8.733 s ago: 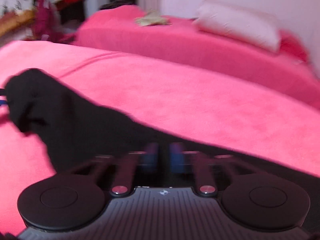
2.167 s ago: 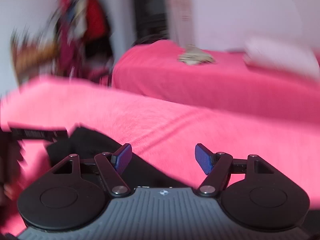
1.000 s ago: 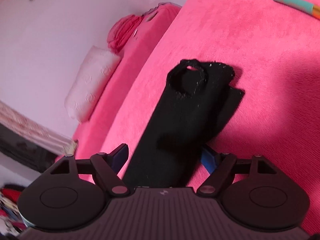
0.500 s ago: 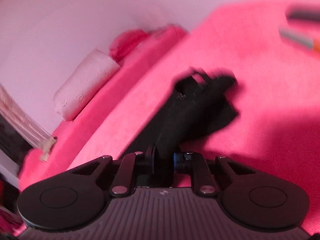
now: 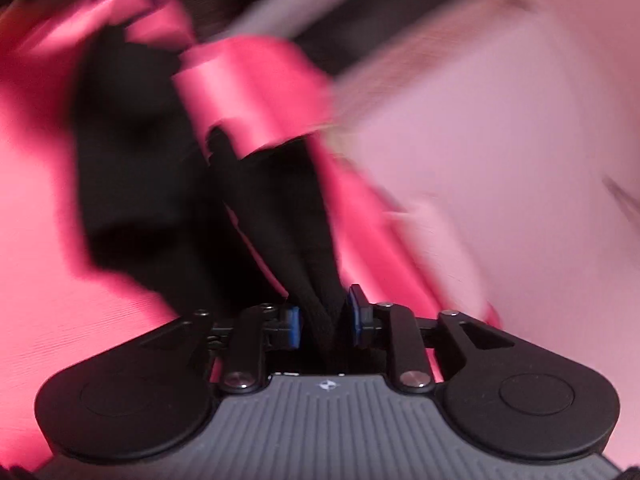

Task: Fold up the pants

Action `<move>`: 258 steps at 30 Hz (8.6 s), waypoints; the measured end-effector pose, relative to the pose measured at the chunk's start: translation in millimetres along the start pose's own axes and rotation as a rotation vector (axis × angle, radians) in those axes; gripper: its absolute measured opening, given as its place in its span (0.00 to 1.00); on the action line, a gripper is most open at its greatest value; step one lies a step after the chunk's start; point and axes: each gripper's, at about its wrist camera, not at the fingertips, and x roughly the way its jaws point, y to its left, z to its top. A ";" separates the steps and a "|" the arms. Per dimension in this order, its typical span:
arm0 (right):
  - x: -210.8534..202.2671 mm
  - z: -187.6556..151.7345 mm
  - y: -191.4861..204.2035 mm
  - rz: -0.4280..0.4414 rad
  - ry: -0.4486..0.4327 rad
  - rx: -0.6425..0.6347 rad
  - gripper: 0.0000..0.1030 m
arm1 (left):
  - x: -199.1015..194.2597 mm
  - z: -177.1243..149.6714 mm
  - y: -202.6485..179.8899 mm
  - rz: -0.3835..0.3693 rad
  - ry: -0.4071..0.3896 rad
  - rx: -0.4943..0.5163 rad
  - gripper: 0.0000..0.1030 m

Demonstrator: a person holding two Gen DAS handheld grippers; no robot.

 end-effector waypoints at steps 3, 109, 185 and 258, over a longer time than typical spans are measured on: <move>-8.6 -7.5 -2.1 -0.092 -0.019 -0.019 0.73 | -8.7 2.2 -17.9 -0.034 -0.006 0.033 1.00; 63.3 -48.3 -224.7 0.527 -0.005 0.879 0.71 | -25.5 -10.9 -33.5 -0.334 0.227 -0.095 1.00; 110.7 -135.0 -274.6 0.905 -0.065 1.428 0.87 | 1.3 -31.1 -59.1 -0.595 0.292 -0.201 1.00; 83.4 -187.8 -312.4 0.362 0.087 1.534 0.59 | 57.2 70.7 -211.5 -0.564 0.262 0.027 1.00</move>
